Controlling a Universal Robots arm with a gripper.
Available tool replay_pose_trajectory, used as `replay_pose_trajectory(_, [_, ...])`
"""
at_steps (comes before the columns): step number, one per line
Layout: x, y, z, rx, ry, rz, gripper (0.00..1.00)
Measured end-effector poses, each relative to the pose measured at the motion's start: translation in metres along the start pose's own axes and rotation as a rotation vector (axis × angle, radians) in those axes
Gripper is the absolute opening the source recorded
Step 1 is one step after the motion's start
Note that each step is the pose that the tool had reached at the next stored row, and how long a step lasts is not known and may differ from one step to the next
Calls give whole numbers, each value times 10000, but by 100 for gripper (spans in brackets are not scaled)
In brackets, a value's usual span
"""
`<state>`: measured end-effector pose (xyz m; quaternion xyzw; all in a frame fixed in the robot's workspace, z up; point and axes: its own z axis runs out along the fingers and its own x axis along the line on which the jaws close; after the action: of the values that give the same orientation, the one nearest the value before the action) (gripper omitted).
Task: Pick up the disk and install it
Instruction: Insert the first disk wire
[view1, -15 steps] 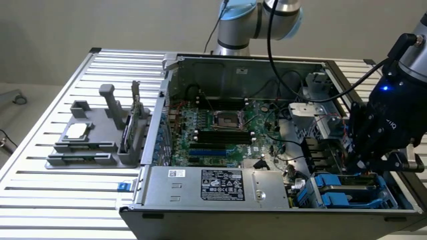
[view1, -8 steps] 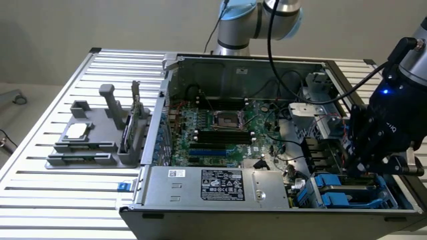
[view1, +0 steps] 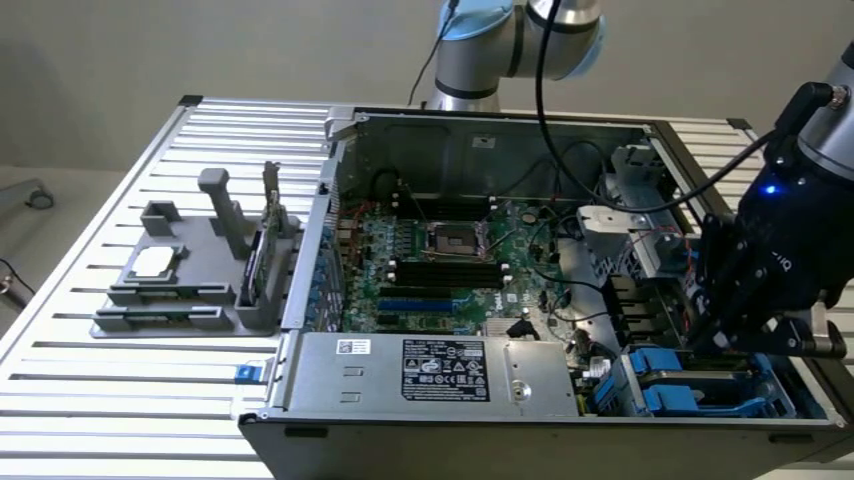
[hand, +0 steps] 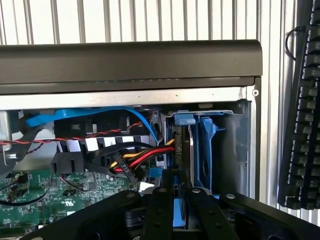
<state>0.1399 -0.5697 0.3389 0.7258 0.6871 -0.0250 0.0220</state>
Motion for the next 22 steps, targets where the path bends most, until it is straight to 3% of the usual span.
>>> replay_pose_trajectory(12, [-19, 16, 31, 45, 24, 110, 16])
replay_pose_trajectory(20, [-34, 61, 46, 109, 54, 109, 16])
replay_pose_trajectory(22, [-42, 68, 48, 144, 59, 106, 24])
